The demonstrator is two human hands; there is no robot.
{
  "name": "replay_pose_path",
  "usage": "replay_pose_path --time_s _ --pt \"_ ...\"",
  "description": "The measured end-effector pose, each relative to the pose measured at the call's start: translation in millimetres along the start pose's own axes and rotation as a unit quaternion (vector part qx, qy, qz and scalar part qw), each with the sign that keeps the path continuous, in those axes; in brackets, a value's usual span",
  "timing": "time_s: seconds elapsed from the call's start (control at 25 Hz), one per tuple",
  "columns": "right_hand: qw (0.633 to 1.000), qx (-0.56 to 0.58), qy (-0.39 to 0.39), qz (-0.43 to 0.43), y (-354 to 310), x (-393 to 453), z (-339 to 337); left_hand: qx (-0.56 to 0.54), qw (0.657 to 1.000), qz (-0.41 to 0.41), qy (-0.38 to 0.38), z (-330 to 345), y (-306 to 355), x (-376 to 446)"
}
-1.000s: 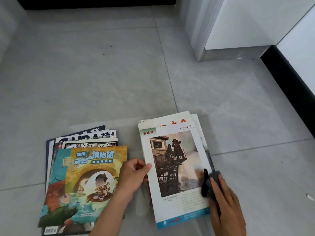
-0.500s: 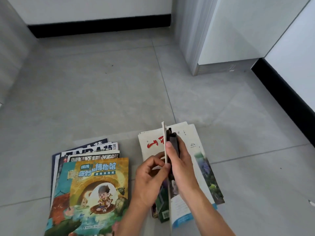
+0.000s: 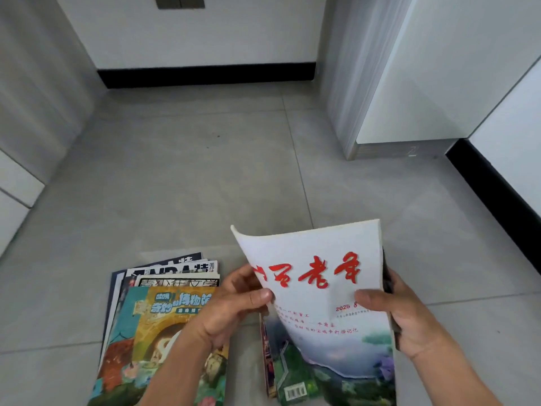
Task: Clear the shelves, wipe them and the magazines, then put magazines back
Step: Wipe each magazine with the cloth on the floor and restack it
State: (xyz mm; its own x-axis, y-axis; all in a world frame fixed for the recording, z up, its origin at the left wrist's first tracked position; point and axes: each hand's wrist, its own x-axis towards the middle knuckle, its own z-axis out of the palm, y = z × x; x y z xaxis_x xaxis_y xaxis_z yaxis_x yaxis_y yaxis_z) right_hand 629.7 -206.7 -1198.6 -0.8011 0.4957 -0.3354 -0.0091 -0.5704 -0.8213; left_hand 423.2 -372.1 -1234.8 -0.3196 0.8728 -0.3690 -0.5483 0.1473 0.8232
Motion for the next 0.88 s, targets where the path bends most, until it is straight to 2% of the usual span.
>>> replay_pose_path --time_s 0.12,0.2,0.32,0.44,0.56,0.6,0.64,0.72,0.8,0.88 --pt "0.995 -0.081 0.041 -0.036 -20 10 -17 0.059 0.997 -0.031 -0.039 5 10 -8" --pt "0.987 -0.118 0.068 -0.087 -30 16 -21 0.102 0.995 0.01 -0.014 20 18 -8" --pt "0.958 -0.199 0.134 -0.158 -32 27 -18 0.174 0.975 0.121 0.071 37 31 -7" --pt "0.884 -0.319 0.271 -0.21 -17 42 -16 0.226 0.95 0.177 0.123 42 33 -4" --pt "0.805 -0.344 0.399 -0.273 -12 35 8 0.216 0.938 0.208 0.172 43 18 2" --pt "0.778 -0.367 0.397 -0.32 -11 30 23 0.219 0.935 0.21 0.184 44 15 4" --pt "0.751 -0.405 0.363 -0.374 -11 23 43 0.232 0.927 0.228 0.184 45 11 7" --pt "0.692 -0.5 0.256 -0.453 -4 11 88 0.234 0.916 0.292 0.146 48 8 9" --pt "0.654 -0.577 0.182 -0.454 2 6 118 0.214 0.906 0.353 0.098 48 12 7" --pt "0.639 -0.61 0.146 -0.446 -6 10 117 0.205 0.911 0.342 0.106 40 14 6"
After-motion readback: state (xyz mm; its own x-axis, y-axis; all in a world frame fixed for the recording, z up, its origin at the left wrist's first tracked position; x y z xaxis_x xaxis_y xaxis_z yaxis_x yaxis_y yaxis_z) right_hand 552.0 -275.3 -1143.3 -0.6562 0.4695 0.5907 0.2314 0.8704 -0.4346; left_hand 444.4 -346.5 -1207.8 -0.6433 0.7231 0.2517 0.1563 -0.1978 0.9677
